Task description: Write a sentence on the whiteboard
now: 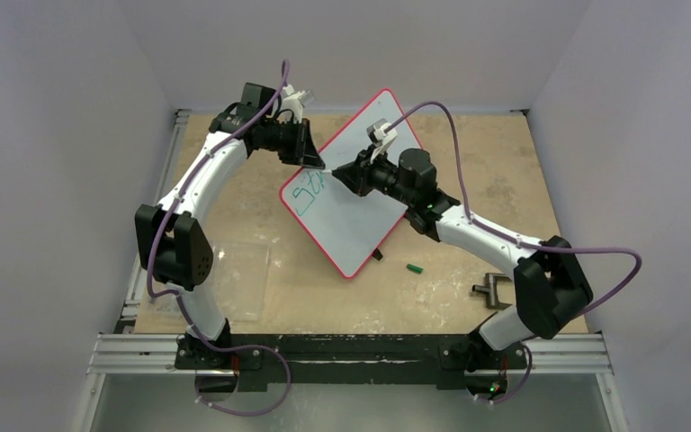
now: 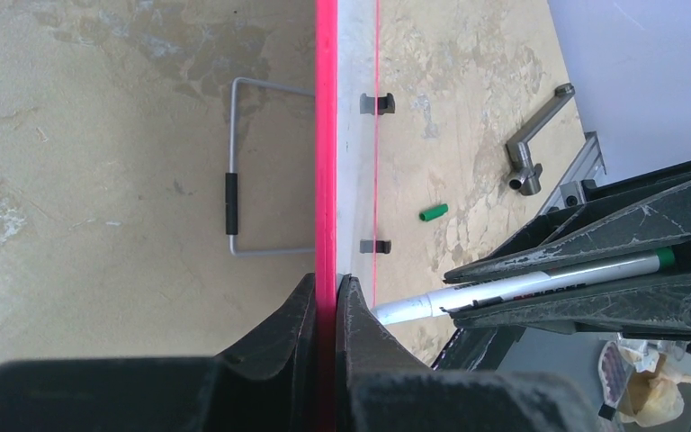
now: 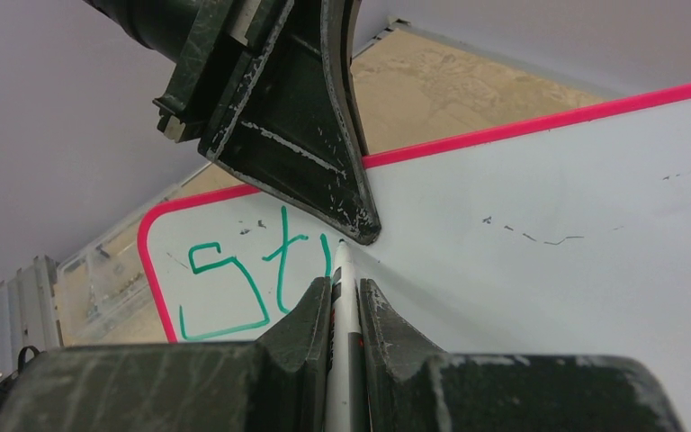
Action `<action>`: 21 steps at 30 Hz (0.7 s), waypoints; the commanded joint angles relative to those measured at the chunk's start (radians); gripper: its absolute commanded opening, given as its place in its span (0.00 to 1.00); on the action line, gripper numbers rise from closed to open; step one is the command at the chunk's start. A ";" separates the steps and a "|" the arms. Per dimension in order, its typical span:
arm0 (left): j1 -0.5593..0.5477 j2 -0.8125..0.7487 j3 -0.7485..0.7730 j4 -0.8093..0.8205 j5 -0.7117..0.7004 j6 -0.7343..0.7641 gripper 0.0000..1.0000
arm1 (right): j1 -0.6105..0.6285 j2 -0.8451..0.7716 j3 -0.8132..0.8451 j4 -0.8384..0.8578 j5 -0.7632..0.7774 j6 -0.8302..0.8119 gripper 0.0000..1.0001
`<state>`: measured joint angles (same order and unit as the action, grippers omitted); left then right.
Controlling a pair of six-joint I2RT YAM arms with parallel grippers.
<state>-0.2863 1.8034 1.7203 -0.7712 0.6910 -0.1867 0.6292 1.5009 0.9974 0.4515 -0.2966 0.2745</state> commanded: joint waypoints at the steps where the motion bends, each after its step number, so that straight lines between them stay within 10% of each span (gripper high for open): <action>1: -0.031 -0.012 -0.011 -0.061 -0.055 0.092 0.00 | 0.005 0.022 0.050 -0.014 0.046 -0.014 0.00; 21: -0.031 -0.018 -0.010 -0.060 -0.051 0.088 0.00 | 0.004 -0.135 -0.030 -0.054 0.100 -0.027 0.00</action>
<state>-0.2867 1.8023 1.7203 -0.7712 0.6956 -0.1894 0.6292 1.4288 0.9840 0.3870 -0.2317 0.2661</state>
